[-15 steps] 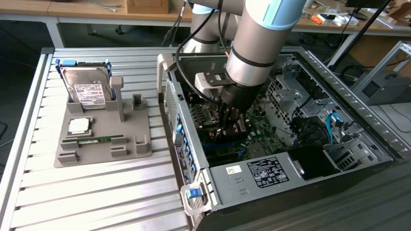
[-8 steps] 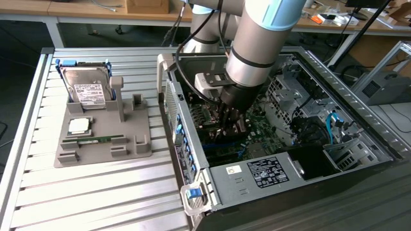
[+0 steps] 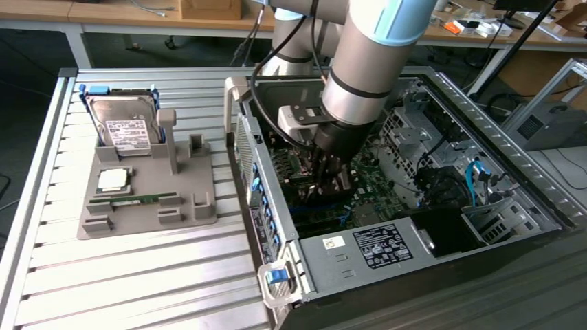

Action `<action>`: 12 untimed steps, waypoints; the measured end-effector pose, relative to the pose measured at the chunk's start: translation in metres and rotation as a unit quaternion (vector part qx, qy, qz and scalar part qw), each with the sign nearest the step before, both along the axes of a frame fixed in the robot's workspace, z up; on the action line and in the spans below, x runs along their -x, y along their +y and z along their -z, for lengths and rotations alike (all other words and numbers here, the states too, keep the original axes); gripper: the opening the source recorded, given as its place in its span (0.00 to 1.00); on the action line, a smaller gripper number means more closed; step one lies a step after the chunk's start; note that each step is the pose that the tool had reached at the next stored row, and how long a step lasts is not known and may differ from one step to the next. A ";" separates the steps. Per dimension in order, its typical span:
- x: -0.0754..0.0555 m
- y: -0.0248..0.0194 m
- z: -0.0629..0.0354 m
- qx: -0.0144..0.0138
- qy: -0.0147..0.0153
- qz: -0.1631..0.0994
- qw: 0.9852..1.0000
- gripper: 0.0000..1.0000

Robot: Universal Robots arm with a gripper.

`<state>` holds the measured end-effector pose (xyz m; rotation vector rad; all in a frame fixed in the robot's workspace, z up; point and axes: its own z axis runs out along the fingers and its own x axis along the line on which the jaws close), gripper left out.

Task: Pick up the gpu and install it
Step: 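Insert the gpu into the slot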

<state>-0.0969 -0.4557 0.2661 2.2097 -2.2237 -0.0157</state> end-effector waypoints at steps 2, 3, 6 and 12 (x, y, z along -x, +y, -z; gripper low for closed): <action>0.000 0.0000 0.0015 0.000 0.000 0.000 1.000 0.27; 0.000 0.0000 0.0021 0.000 0.000 0.000 1.000 0.27; 0.000 0.0000 0.0025 0.000 0.000 0.000 1.000 0.27; 0.000 0.0000 0.0033 0.000 0.000 0.000 1.000 0.27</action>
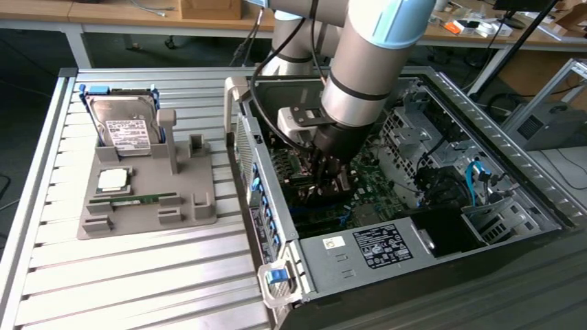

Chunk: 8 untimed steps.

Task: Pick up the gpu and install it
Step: 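Insert the gpu into the slot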

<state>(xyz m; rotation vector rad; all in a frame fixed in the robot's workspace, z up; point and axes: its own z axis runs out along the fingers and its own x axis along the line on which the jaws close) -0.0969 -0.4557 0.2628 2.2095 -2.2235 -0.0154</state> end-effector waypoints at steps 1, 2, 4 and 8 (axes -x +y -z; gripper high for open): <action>0.000 0.0001 0.0007 0.000 0.000 0.000 1.000 0.27; 0.000 0.0001 0.0013 0.000 0.000 0.000 1.000 0.27; 0.000 0.0000 0.0024 0.000 0.000 0.000 1.000 0.27; 0.000 0.0000 0.0030 0.000 0.000 0.000 1.000 0.27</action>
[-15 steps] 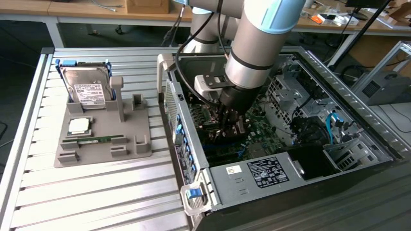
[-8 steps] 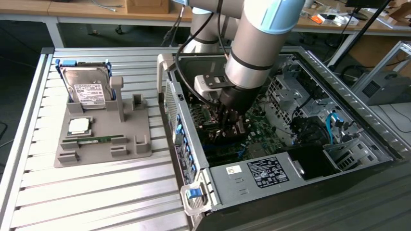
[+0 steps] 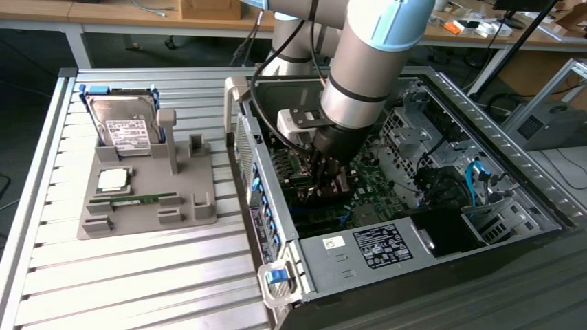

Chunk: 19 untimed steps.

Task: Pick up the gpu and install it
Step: 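Insert the gpu into the slot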

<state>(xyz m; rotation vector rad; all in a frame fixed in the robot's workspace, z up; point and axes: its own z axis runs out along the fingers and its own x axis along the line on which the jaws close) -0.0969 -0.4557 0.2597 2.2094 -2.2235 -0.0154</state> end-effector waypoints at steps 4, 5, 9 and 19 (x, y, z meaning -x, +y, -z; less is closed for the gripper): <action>0.000 0.0000 0.0001 0.000 0.000 0.000 1.000 0.27; 0.000 0.0000 0.0002 0.000 0.000 0.000 1.000 0.27; 0.000 0.0000 0.0002 0.000 0.000 0.000 1.000 0.40; 0.000 0.0011 -0.0286 0.000 0.000 0.000 1.000 0.40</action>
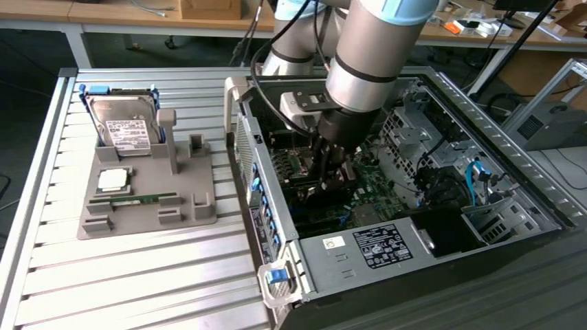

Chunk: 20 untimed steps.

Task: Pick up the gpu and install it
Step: 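Insert the gpu into the slot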

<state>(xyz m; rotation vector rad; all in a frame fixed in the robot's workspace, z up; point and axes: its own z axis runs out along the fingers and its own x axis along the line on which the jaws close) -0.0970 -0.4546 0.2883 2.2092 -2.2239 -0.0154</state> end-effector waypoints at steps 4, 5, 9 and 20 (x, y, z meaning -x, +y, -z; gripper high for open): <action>0.000 0.0029 -0.0063 0.000 0.000 0.000 1.000 0.32; 0.000 0.0029 -0.0063 0.000 0.000 0.000 1.000 0.26; -0.007 0.0027 -0.0056 0.000 0.004 -0.001 1.000 0.11; -0.063 0.0025 -0.0016 0.000 0.023 -0.002 1.000 0.11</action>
